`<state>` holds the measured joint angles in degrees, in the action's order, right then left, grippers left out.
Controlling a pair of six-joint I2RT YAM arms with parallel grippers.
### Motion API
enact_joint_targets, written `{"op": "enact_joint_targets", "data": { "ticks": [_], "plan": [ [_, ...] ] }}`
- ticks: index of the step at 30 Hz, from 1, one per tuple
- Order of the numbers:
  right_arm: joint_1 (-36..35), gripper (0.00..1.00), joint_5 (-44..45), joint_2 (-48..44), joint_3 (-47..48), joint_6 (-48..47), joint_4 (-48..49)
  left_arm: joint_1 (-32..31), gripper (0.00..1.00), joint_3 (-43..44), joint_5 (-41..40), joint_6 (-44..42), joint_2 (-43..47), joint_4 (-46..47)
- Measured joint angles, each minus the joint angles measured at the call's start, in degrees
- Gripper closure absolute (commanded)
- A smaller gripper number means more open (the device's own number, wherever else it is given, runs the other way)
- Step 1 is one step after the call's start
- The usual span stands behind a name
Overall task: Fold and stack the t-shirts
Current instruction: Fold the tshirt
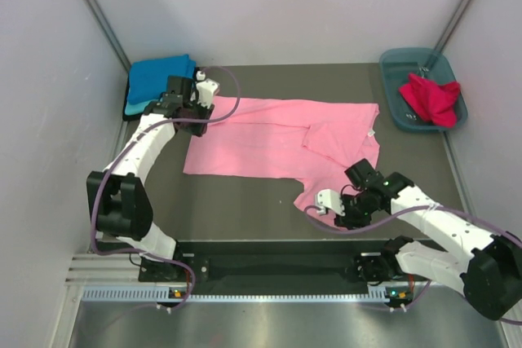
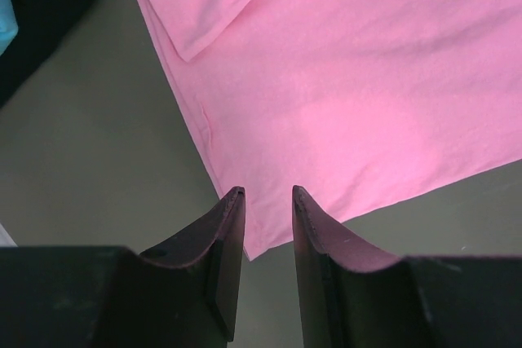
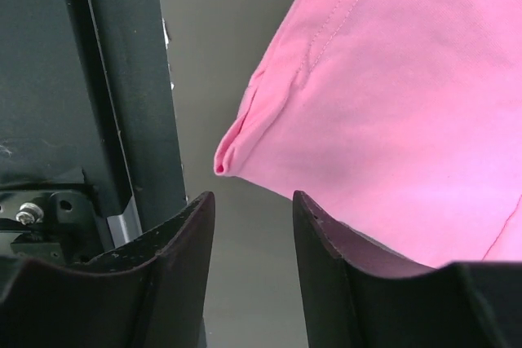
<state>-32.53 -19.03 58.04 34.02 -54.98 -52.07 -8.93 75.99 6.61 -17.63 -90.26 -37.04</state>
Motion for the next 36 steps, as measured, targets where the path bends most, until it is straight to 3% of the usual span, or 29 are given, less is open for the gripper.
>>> {"op": "enact_joint_targets", "data": {
  "ticks": [20, 26, 31, 36],
  "plan": [
    [-7.2, 0.61, 0.5, 7.3, 0.0, -0.9, -0.3, 0.0, 0.65, -0.2, -2.2, -0.5, 0.0, 0.0],
    [-8.2, 0.78, 0.9, 9.5, 0.0, -1.0, 0.6, 1.0, 0.64, -1.9, -3.2, -1.2, 0.0, -0.5],
    [-8.3, 1.0, 1.9, 10.1, -0.2, -0.9, 2.2, 7.9, 0.61, -3.4, 1.4, -2.2, 0.2, -4.5],
    [-8.4, 1.0, 3.1, 9.9, -0.6, -0.3, 3.1, 14.6, 0.55, -3.2, 9.3, -4.2, -1.0, -14.7]
  ]
}}
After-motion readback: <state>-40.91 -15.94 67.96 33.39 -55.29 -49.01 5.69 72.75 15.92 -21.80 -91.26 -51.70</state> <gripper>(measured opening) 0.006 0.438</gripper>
